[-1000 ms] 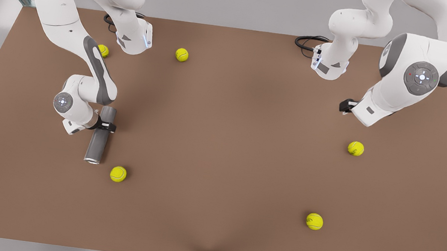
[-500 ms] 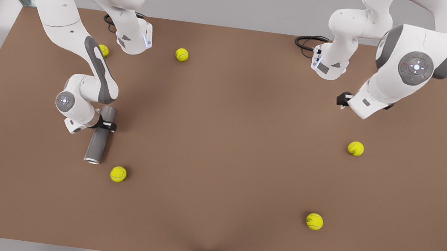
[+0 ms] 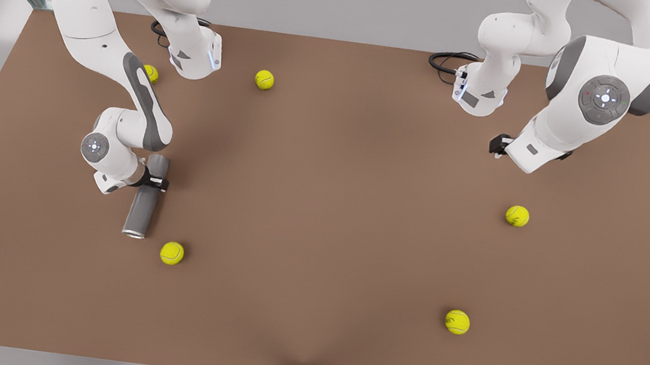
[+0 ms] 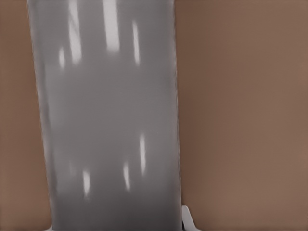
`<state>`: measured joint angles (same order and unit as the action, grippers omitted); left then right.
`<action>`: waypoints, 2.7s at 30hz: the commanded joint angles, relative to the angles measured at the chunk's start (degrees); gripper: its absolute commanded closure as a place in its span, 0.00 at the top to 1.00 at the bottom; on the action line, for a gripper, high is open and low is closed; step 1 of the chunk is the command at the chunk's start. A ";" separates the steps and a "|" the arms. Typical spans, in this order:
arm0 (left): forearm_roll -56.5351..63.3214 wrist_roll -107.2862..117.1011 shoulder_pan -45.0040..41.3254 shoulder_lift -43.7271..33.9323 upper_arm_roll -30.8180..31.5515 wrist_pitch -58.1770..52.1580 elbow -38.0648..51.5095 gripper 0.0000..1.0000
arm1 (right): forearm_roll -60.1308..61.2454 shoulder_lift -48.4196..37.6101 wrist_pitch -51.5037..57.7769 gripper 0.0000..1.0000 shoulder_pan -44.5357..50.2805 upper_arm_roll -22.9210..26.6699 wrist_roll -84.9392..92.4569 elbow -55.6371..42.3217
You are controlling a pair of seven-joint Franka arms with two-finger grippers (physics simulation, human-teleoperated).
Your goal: Put the tennis tube upright
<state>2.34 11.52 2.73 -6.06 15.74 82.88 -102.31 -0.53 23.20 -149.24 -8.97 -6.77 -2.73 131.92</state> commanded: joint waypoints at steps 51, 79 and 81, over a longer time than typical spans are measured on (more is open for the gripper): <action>-0.06 0.43 1.57 -0.09 1.22 0.26 0.09 1.00 | -2.99 4.74 10.63 0.75 28.21 -2.38 39.64 -28.48; -41.10 -7.30 14.05 16.61 1.31 13.71 -0.70 0.99 | -1.41 18.10 4.66 0.75 55.11 8.87 48.08 -39.29; -41.10 -7.65 14.23 17.31 1.31 13.71 -0.53 0.99 | -1.23 19.86 3.08 0.75 55.28 9.32 48.08 -40.34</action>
<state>-38.48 3.87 16.96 11.25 17.04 96.59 -102.83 -1.67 43.52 -146.16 46.32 2.62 45.37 91.45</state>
